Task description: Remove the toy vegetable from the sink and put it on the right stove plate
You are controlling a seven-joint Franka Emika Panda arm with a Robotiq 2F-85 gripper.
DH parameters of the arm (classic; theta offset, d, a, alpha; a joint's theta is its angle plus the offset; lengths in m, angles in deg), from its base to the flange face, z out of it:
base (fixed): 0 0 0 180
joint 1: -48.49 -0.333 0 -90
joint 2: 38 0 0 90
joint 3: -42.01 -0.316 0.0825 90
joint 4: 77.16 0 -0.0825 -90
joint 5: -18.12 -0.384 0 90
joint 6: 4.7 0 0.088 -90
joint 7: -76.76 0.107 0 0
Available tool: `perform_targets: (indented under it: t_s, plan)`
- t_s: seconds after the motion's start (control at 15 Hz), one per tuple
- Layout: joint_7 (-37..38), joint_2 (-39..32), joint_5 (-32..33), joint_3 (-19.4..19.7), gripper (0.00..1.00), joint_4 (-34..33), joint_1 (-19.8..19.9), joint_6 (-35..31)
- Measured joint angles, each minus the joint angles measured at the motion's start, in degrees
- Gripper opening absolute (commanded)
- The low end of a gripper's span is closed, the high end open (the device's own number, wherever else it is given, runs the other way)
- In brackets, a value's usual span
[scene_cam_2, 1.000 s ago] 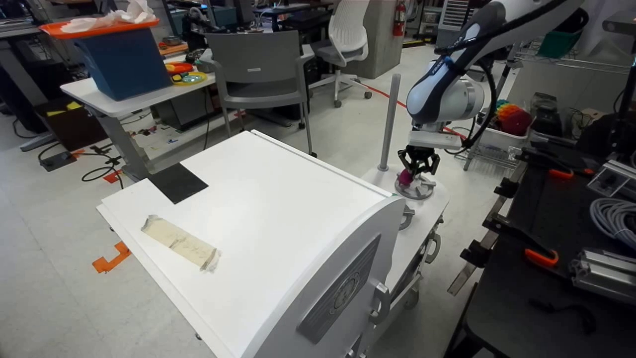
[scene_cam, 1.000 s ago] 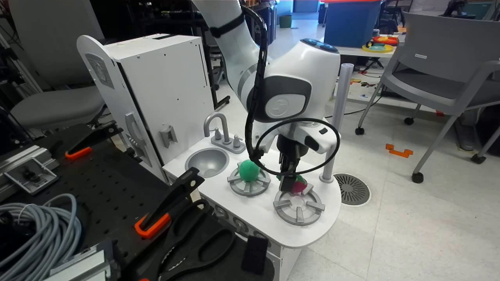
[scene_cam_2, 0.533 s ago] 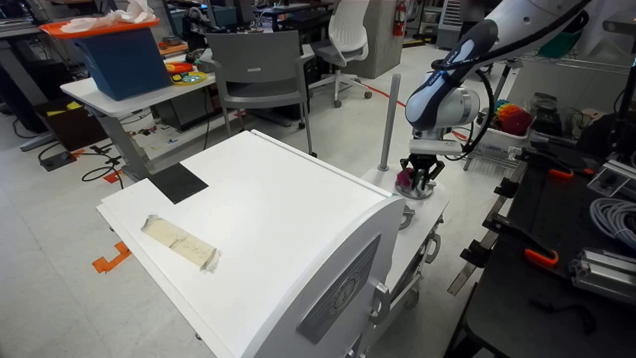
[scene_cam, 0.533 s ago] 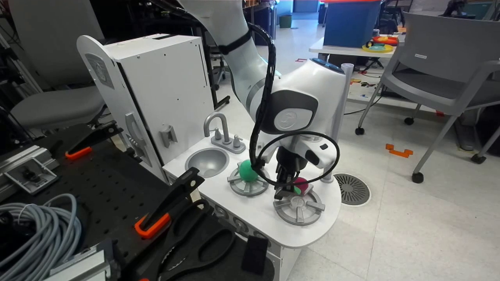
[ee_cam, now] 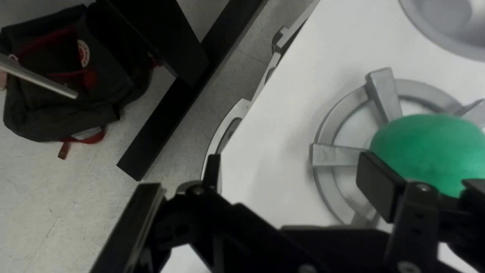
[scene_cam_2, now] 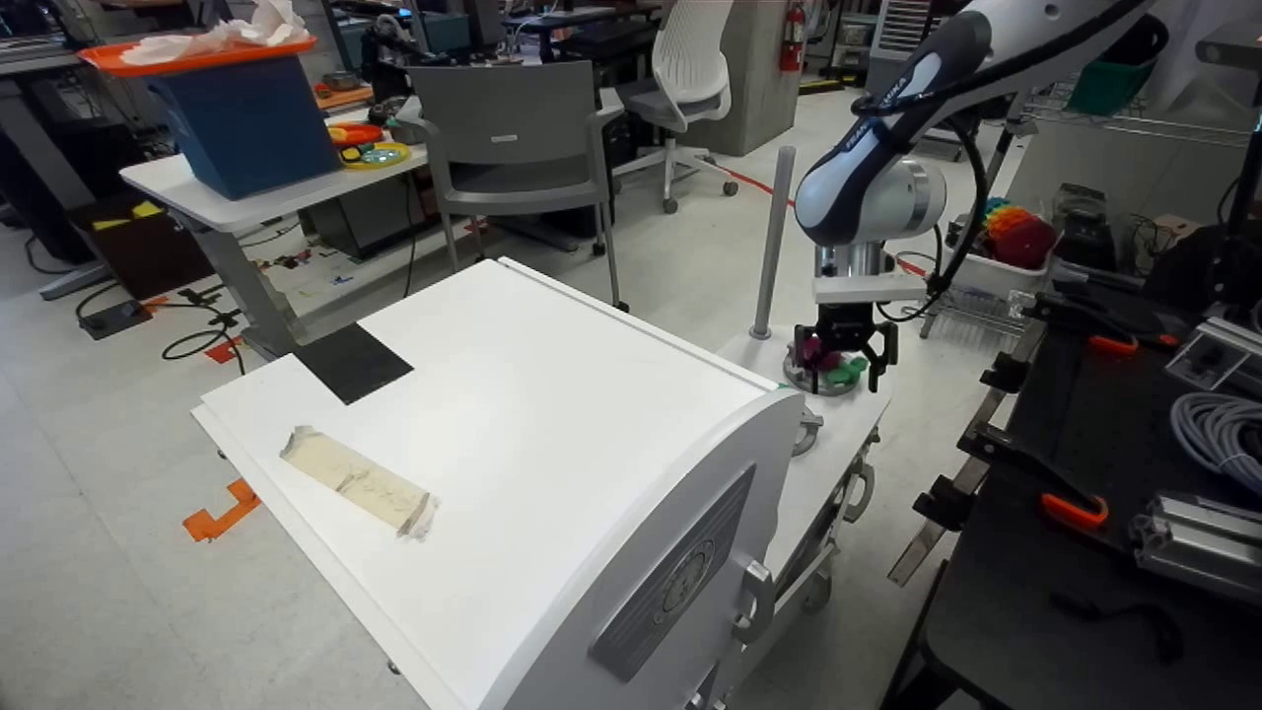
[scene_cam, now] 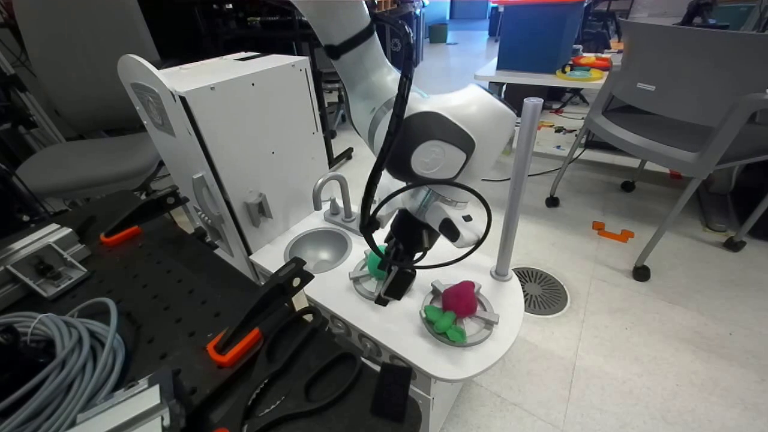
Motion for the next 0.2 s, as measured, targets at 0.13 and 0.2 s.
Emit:
perform_targets:
  t_s: [0.13, 0.2]
  plan:
    - [-0.56, 2.88, -0.05, -0.65, 1.0, 2.49, -0.59, 1.06]
    - [-0.53, 2.97, -0.05, -0.57, 1.0, 2.43, -0.78, 1.05]
